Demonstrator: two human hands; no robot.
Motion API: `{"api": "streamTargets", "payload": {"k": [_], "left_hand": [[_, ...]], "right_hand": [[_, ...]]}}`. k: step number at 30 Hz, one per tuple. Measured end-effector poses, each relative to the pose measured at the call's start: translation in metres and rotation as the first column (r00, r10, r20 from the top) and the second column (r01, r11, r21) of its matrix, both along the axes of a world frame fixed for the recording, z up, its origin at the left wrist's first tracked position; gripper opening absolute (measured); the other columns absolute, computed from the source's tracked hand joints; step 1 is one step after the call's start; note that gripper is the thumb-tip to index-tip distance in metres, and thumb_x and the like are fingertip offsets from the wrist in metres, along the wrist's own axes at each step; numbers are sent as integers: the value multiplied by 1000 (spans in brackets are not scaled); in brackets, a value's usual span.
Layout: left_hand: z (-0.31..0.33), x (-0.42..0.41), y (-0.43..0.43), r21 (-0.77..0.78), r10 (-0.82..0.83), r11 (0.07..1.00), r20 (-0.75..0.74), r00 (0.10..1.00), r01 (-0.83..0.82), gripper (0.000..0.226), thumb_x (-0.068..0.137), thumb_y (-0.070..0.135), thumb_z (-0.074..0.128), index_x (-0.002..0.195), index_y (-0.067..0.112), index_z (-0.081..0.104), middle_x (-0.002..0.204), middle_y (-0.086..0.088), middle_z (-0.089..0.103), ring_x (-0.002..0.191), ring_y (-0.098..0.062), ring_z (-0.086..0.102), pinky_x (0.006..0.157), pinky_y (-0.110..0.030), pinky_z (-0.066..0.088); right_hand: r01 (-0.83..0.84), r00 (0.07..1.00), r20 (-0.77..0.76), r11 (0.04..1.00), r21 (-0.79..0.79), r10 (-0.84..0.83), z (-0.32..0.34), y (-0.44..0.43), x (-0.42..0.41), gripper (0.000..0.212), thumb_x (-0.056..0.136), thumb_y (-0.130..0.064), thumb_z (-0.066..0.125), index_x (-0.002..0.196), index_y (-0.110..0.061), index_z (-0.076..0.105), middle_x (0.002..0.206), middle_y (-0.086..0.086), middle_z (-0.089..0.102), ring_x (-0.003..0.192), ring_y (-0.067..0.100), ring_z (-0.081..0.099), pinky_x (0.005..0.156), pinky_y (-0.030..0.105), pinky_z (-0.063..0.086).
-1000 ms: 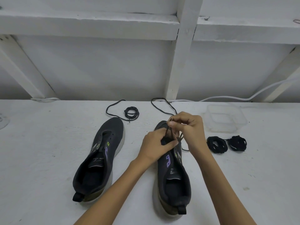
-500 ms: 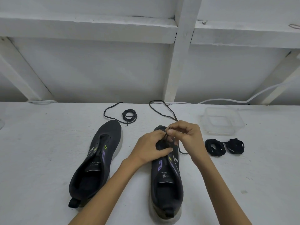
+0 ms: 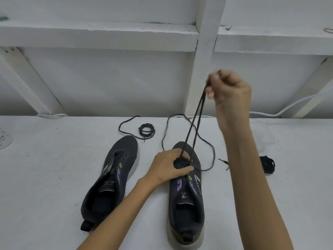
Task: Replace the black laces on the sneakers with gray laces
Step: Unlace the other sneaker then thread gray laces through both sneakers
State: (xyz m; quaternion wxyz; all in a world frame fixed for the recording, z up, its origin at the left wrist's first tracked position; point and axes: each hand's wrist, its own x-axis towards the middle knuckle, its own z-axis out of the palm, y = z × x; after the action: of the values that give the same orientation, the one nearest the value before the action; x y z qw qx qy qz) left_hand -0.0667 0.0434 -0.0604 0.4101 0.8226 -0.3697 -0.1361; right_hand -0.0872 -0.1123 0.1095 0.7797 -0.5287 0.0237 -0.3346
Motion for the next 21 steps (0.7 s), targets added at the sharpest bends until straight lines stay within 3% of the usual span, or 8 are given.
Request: {"api": "streamTargets", "payload": {"k": [2,4,6,8,11,15,17,21], "left_hand": [[-1,0,-1,-18,5,1000,-24,1000,-5,20,77,41,76,93,31,70,97,23,68,95,4,62,88,-24,48],[1,-1,-2,-41,8,999,-72,997,-11,16,78,38,76,91,30,72,96,23,69,95,4,62,90,-24,48],[2,-1,-4,-39,4,999,-67,998,-6,11,81,39,73,89,31,73,96,23,68,95,4,62,90,-25,47],[1,-3,-5,-35,10,999,-52,999,-12,10,84,40,70,87,30,72,96,21,68,94,2,62,89,-29,48],[-1,-3,-6,-32,46,998,-62,997,-48,16,84,45,66,84,30,70,95,20,68,92,0,62,87,-34,49],[-2,-3,-7,-41,59,997,-38,998,-60,38,77,59,57,85,24,70,92,17,67,88,-3,62,83,-36,49],[-2,-3,-8,-46,72,996,-25,997,-73,38,76,60,57,84,25,70,92,19,67,86,-3,62,81,-35,49],[0,-4,-9,-38,88,995,-31,996,-89,30,74,56,62,85,30,72,94,23,68,86,-2,63,82,-36,50]], "right_hand": [[-16,990,143,994,111,0,29,-12,10,20,89,10,57,73,-2,59,66,5,54,51,12,49,54,18,42],[-4,987,159,998,64,-7,42,-23,25,13,90,6,60,78,0,61,67,6,55,54,13,52,58,20,46],[24,999,26,996,-91,-22,33,-29,39,5,90,5,61,87,2,64,73,8,60,61,16,60,65,24,53],[7,967,-241,958,-286,-79,5,-38,45,23,90,5,61,112,6,62,95,11,62,76,21,65,70,31,59],[-177,720,-626,793,-583,-300,-39,-54,28,42,88,-17,71,124,0,59,115,13,62,87,28,67,71,43,60],[-702,304,-940,630,-332,-157,-77,-43,-20,50,89,-49,64,89,0,72,82,12,73,64,22,69,54,27,52],[-696,351,-929,631,-343,-118,-96,-31,-32,52,85,-51,68,84,0,73,76,6,71,61,16,64,49,22,43],[-487,597,-801,814,-318,44,-113,-7,-36,20,84,-27,75,76,-8,74,54,-7,60,53,7,48,45,13,34]]}}
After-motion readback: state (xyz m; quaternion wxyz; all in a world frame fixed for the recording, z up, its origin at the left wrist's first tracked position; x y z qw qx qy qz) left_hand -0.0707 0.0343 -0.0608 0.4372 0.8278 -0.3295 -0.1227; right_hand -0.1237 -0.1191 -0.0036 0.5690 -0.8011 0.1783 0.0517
